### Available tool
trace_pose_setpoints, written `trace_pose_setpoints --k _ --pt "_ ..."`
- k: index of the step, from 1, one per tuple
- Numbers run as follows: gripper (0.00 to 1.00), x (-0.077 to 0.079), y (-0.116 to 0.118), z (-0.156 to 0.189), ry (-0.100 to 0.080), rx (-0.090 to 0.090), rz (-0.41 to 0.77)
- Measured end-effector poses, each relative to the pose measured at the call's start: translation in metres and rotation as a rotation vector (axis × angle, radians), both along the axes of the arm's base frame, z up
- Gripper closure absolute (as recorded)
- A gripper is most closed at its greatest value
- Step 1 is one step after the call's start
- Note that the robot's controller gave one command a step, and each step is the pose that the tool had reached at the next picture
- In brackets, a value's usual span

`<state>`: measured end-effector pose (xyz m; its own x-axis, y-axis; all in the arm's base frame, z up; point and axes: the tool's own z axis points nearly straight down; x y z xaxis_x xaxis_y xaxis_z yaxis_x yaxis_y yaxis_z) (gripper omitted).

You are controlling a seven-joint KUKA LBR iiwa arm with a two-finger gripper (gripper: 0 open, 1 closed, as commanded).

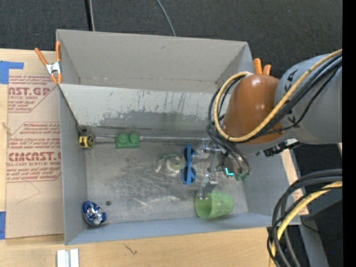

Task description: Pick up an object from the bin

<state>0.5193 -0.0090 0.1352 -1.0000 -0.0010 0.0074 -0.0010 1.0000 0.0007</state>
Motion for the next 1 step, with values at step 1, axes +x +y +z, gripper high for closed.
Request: trace_pose_setpoints --k 1 --pt "0.00 0.0668 0.0176 -0.0112 -0.011 0.001 0.208"
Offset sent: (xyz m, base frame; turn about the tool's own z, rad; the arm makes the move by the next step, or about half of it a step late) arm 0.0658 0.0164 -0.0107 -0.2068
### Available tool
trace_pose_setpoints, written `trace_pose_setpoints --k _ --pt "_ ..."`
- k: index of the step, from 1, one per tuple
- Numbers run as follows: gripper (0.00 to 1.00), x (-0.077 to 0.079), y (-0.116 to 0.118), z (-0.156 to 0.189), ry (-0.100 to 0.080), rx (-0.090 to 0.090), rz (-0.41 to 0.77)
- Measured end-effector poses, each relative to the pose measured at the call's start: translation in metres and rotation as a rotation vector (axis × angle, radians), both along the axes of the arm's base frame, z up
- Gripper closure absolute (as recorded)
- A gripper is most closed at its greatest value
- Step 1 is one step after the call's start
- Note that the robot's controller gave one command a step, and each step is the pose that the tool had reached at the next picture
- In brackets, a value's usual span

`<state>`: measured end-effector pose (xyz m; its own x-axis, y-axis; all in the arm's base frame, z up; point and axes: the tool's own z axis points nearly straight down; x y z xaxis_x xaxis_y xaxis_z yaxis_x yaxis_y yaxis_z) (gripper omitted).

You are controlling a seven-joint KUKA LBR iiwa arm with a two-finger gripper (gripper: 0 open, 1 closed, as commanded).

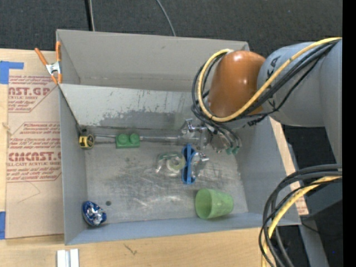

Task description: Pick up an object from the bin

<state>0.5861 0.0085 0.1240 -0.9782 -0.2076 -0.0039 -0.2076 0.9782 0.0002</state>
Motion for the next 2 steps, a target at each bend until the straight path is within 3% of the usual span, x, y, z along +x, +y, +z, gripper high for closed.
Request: trace_pose_setpoints --k 1,2 --pt "0.00 -0.0007 -0.0098 -0.0475 -0.001 0.002 -0.073" --pt "1.00 0.0015 -0.0090 -0.0469 -0.015 0.003 -0.071"
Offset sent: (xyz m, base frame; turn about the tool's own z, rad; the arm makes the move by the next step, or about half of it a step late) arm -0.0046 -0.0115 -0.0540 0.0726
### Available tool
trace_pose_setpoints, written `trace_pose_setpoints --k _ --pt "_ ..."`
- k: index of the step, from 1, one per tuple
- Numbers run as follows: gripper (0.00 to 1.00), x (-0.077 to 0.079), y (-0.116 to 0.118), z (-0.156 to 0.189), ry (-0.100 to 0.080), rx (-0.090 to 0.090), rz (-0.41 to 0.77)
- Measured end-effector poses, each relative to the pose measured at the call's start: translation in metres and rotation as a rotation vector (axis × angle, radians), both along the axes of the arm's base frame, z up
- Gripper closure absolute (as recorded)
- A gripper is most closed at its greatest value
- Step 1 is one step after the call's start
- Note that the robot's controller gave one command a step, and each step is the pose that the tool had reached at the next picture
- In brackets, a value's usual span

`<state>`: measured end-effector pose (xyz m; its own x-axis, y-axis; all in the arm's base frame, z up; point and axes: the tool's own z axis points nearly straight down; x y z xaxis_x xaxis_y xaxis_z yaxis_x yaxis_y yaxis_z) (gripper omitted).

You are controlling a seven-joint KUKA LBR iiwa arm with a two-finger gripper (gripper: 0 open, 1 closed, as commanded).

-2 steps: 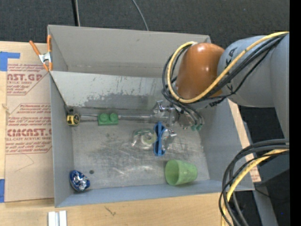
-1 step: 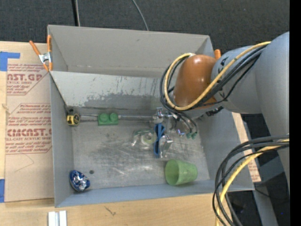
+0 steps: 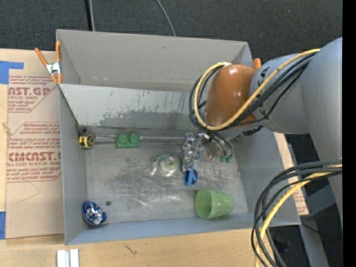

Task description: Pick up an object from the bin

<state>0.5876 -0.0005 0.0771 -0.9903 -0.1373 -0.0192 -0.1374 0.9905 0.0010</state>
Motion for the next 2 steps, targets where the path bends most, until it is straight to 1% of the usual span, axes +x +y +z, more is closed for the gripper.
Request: trace_pose_setpoints --k 1,2 --pt "0.00 -0.004 -0.001 -0.004 0.013 -0.002 0.000" --pt "0.00 -0.008 0.015 -0.003 0.007 -0.007 0.082"
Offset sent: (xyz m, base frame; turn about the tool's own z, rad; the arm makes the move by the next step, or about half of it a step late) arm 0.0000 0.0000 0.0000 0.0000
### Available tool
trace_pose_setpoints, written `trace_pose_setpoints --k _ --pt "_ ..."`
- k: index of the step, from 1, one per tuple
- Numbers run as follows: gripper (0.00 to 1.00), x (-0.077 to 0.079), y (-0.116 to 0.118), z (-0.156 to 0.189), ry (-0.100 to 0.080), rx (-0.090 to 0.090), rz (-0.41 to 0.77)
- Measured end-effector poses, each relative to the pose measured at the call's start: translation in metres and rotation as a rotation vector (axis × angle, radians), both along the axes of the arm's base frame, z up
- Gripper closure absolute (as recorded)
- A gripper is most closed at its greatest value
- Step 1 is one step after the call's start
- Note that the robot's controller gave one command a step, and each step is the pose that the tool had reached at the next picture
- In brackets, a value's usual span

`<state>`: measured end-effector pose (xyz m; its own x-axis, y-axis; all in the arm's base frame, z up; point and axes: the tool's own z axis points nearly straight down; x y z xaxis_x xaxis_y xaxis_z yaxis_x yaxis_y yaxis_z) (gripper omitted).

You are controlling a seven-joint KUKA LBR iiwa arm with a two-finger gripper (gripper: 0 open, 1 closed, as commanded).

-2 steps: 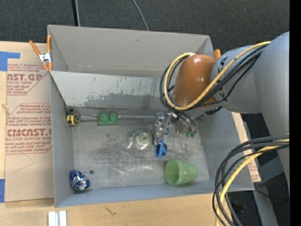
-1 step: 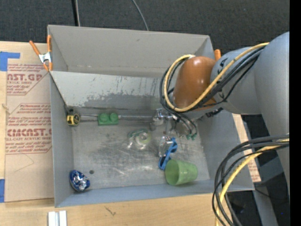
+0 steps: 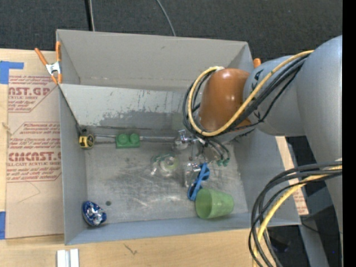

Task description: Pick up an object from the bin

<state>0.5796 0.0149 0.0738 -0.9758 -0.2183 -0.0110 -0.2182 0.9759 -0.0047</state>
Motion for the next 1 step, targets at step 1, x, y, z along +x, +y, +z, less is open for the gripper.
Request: trace_pose_setpoints --k 1 --pt "0.00 -0.0066 0.0020 0.0013 -0.002 0.001 0.084"
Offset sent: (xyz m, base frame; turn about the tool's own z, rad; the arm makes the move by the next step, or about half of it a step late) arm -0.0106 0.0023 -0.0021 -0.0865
